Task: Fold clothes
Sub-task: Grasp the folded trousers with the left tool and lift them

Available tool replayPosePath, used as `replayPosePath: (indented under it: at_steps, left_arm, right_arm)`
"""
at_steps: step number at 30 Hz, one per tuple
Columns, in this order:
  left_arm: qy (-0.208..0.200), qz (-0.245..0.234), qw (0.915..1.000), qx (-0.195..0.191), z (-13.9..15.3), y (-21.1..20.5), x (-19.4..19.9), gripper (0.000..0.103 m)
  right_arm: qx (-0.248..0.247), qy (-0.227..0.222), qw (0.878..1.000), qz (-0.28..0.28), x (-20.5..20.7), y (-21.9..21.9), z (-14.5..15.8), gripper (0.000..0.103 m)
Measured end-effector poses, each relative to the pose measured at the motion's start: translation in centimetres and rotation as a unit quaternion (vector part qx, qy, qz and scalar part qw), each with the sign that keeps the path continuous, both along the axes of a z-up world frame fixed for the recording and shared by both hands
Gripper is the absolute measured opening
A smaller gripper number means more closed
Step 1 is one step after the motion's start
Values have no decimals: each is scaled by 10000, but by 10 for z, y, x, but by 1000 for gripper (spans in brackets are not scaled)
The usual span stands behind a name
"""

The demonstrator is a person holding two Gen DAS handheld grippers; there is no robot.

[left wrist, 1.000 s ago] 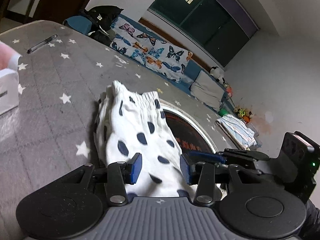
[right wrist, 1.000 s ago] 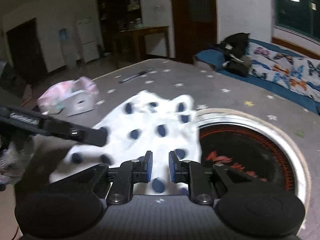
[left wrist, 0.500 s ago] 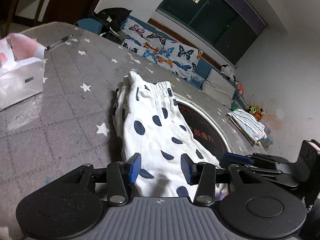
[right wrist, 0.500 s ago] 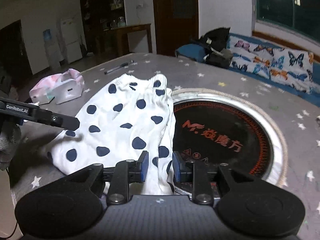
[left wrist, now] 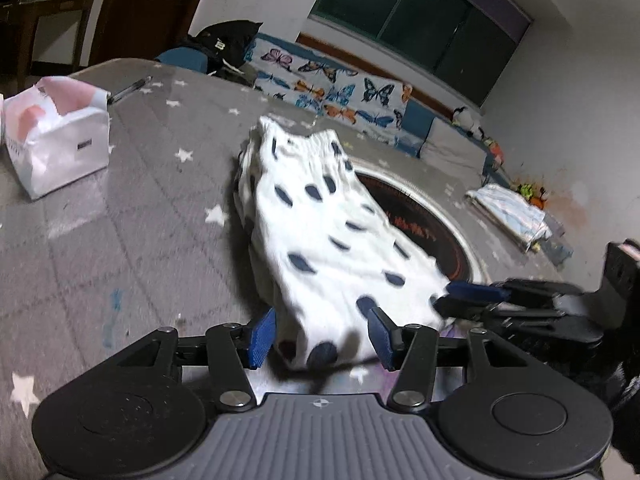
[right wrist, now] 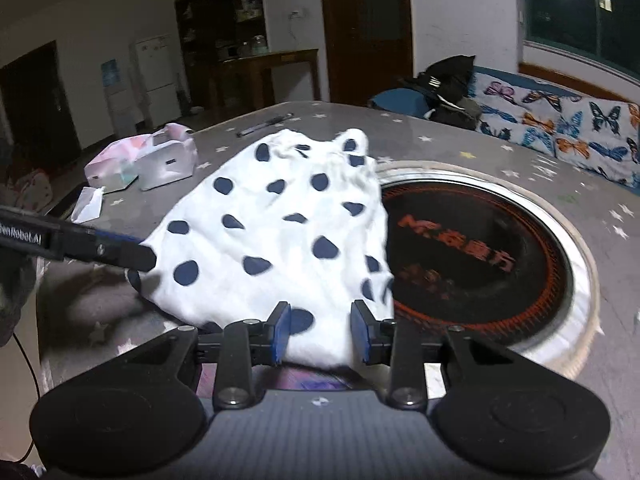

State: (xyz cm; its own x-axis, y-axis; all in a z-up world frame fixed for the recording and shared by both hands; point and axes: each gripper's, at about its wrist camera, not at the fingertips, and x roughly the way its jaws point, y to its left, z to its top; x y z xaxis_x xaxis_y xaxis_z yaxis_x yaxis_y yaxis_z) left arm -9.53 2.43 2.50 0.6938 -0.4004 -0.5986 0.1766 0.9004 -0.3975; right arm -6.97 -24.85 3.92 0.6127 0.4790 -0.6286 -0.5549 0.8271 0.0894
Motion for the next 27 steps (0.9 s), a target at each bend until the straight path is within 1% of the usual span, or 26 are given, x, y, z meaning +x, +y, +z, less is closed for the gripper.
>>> replayPosePath:
  at_steps: [3,5,7,9,13,17,21,23,27]
  left_arm:
    - [95,-17,9999,58,-6,-3,0,52]
    - [117,-24,9999,73,-7,-5,-1,52]
    - [133,-50,9999,69,-7,-6,-1,43]
    - [155,-129,9998,94,-8,-10,-4,32]
    - [77,-391,9990,207,-9,-25,-11,21]
    - [-19,-840,9961,280,-6,-48,-19,20]
    - [-28,-1360,9903,298,-6,-77,-25,19]
    - [-27,-1648,9859,276,-6,-92,-29,19]
    - [-23,-2258,9740,171,-6,-126,-35,21]
  right_arm:
    - [-28,-14,9999,-120,-4,-8,0,33]
    - [-41,-18,9998,-202,-6,-14,0,36]
    - [-32,-23,9997,-249,-7,-17,0,36]
    - [-8,-53,9996,-280,-9,-21,2,36]
    - [50,-130,9992,-366,-13,-26,6,36]
    - [154,-181,9986,-474,-15,-32,11,36]
    - [224,-226,9978,-581,-19,-41,17,37]
    - [257,-250,9973,-636,-20,-45,19,37]
    - [301,-298,9960,-784,-25,-58,25,38]
